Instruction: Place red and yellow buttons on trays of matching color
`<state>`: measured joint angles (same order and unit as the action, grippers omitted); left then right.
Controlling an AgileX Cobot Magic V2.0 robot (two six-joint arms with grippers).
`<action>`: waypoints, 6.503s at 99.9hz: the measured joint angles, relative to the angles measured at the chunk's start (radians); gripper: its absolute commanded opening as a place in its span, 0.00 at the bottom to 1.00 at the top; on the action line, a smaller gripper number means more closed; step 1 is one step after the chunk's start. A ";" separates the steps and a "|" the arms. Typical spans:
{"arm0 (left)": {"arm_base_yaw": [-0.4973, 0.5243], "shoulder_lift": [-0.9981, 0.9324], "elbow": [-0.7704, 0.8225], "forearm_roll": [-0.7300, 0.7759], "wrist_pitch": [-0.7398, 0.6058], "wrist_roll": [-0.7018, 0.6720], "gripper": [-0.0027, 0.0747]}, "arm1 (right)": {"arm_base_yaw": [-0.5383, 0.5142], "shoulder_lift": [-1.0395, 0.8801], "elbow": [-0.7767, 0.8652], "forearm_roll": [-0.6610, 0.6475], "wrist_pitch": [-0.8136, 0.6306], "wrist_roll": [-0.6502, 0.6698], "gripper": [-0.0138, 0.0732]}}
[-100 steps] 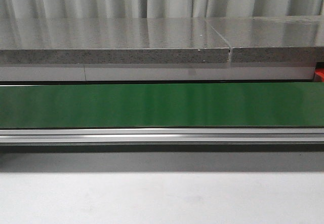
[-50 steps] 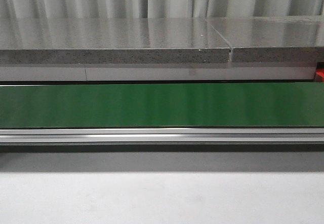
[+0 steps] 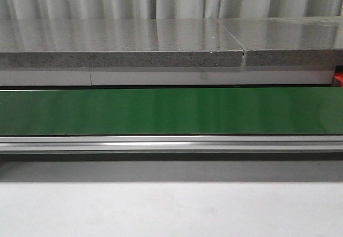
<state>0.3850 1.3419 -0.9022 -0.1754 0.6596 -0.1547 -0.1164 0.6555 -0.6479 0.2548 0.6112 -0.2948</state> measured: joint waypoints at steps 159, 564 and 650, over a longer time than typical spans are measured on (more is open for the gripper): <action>0.052 0.272 -0.024 0.003 -0.078 0.021 0.01 | 0.000 0.000 0.000 -0.002 0.000 0.000 0.08; 0.211 0.447 -0.204 0.000 -0.048 0.118 0.75 | 0.000 0.000 0.000 -0.002 0.000 -0.002 0.08; 0.103 0.182 -0.222 0.000 0.075 0.148 0.01 | 0.000 0.000 0.000 -0.002 0.000 -0.002 0.08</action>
<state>0.4884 1.5239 -1.1242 -0.1757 0.7343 -0.0066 -0.1164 0.6555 -0.6479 0.2527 0.6112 -0.2964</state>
